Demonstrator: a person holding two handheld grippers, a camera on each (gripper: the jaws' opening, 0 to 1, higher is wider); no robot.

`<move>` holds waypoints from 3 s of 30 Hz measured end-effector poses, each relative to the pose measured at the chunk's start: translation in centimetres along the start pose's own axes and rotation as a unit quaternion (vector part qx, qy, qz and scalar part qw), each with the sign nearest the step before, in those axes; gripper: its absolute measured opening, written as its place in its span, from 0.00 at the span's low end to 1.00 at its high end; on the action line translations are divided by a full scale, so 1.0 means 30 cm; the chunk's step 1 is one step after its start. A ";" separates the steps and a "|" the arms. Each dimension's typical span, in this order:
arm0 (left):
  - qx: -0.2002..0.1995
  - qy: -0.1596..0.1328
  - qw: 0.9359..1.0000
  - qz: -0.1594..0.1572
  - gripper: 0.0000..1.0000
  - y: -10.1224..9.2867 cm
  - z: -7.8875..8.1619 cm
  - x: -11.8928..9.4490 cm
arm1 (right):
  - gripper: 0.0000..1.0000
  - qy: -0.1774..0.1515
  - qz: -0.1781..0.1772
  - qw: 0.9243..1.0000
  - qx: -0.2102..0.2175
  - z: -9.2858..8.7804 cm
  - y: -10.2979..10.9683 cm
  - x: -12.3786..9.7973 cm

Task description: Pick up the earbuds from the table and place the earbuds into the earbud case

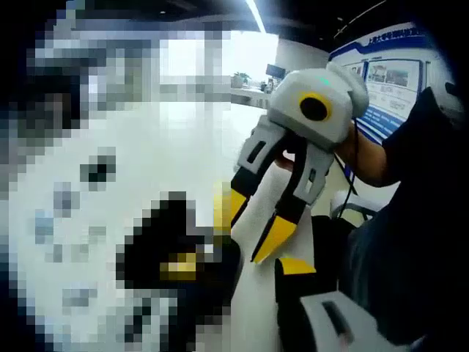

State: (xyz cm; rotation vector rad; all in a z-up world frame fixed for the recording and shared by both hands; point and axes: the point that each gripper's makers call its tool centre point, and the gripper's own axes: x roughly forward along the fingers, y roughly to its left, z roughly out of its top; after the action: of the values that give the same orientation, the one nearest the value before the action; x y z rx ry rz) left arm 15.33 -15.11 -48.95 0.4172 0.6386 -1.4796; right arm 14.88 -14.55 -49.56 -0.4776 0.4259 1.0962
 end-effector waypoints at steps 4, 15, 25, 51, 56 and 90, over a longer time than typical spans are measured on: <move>0.002 0.001 1.000 -0.002 0.41 0.000 0.001 0.000 | 0.19 0.002 0.000 1.000 -0.006 0.003 0.011 0.003; 0.002 -0.001 1.000 -0.009 0.42 -0.002 0.005 0.002 | 0.19 0.007 -0.003 1.000 -0.008 0.000 0.021 0.003; -0.003 -0.012 1.000 0.006 0.42 0.003 -0.007 -0.028 | 0.20 0.001 -0.013 1.000 0.015 -0.012 0.002 -0.021; -0.022 -0.032 0.991 0.125 0.46 0.097 -0.135 -0.138 | 0.24 -0.081 -0.084 0.983 0.139 0.098 -0.240 -0.076; -0.014 -0.029 0.991 0.132 0.46 0.117 -0.119 -0.112 | 0.23 -0.095 -0.063 0.978 0.174 0.120 -0.255 -0.048; -0.012 -0.033 0.989 0.143 0.42 0.140 -0.103 -0.050 | 0.17 -0.109 0.024 0.964 0.240 0.165 -0.180 0.023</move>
State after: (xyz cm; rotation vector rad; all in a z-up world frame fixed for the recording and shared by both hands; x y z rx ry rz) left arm 19.09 -11.75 -50.91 0.4205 0.5207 -1.2067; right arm 20.54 -13.27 -45.05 0.0817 0.4911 1.0356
